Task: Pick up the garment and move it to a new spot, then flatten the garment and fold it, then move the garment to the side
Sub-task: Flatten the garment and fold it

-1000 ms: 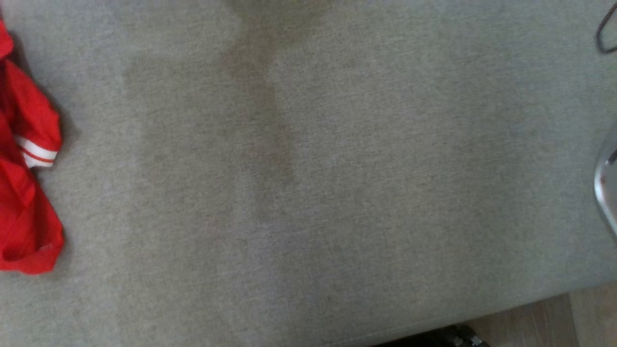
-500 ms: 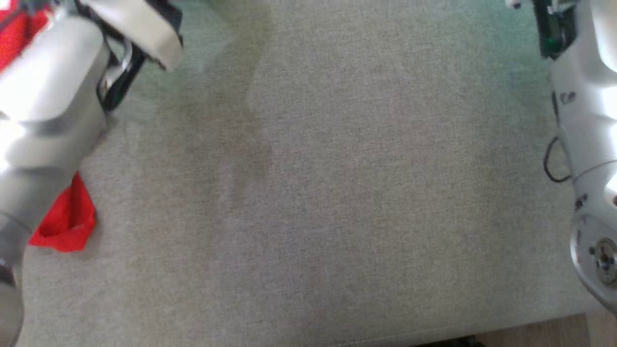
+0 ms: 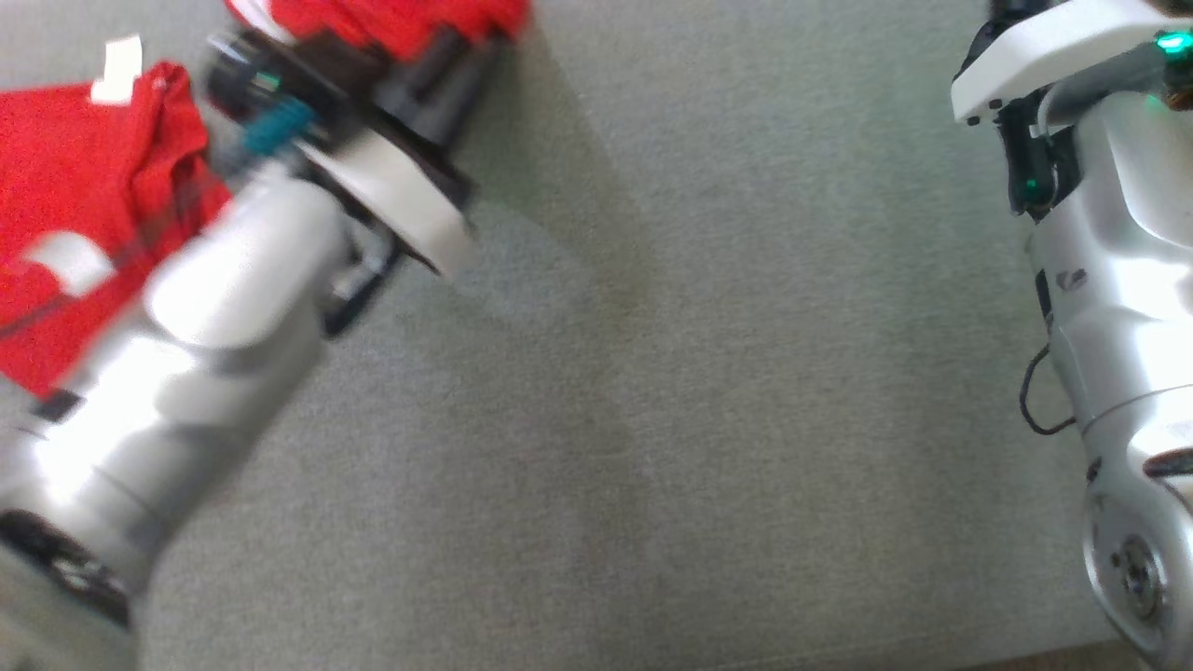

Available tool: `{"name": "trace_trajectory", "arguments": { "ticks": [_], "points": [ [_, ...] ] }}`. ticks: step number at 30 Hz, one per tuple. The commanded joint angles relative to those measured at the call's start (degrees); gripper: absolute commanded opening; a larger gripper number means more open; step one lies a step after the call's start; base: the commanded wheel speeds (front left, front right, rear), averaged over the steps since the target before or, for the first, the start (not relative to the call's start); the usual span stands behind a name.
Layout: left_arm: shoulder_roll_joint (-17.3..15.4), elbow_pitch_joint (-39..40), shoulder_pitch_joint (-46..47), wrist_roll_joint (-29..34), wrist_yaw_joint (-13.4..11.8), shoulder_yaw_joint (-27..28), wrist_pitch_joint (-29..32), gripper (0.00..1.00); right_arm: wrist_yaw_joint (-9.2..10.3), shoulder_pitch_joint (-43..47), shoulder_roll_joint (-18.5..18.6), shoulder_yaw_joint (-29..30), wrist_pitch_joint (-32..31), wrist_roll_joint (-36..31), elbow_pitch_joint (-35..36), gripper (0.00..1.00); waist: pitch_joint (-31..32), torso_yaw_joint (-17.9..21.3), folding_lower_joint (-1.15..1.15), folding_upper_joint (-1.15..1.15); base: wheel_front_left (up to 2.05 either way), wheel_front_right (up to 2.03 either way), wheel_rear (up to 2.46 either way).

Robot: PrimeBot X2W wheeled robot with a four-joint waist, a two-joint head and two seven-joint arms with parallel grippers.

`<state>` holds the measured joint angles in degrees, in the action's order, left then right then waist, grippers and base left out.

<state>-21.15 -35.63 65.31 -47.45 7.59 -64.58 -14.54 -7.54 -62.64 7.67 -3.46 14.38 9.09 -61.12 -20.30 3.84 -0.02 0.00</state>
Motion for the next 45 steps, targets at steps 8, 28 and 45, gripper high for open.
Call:
{"name": "trace_trajectory", "arguments": {
  "ticks": [8, 28, 45],
  "points": [
    [8.4, 3.7, -2.5, 6.2, -1.0, 2.1, -0.5, 0.00, 0.05, 7.7, -1.4, 2.1, 0.6, 5.1, 10.8, 1.00, 5.4, 4.9, 0.02, 0.00, 0.00, 0.00, 0.00],
    [5.6, 16.1, -21.2, 14.3, -1.3, -6.0, -0.4, 0.00, 0.05, 31.1, -3.6, 11.8, -6.0, 3.5, 37.7, 1.00, 10.6, 3.2, 0.02, 0.00, 0.00, 0.00, 0.00],
    [-0.3, 29.2, -42.7, 11.9, -12.7, 17.5, -0.5, 1.00, 0.05, 46.7, -4.8, 9.4, -8.8, 2.3, 52.5, 1.00, 13.9, -2.2, 0.02, 0.00, 0.00, 0.00, 0.00]
  ]
}}
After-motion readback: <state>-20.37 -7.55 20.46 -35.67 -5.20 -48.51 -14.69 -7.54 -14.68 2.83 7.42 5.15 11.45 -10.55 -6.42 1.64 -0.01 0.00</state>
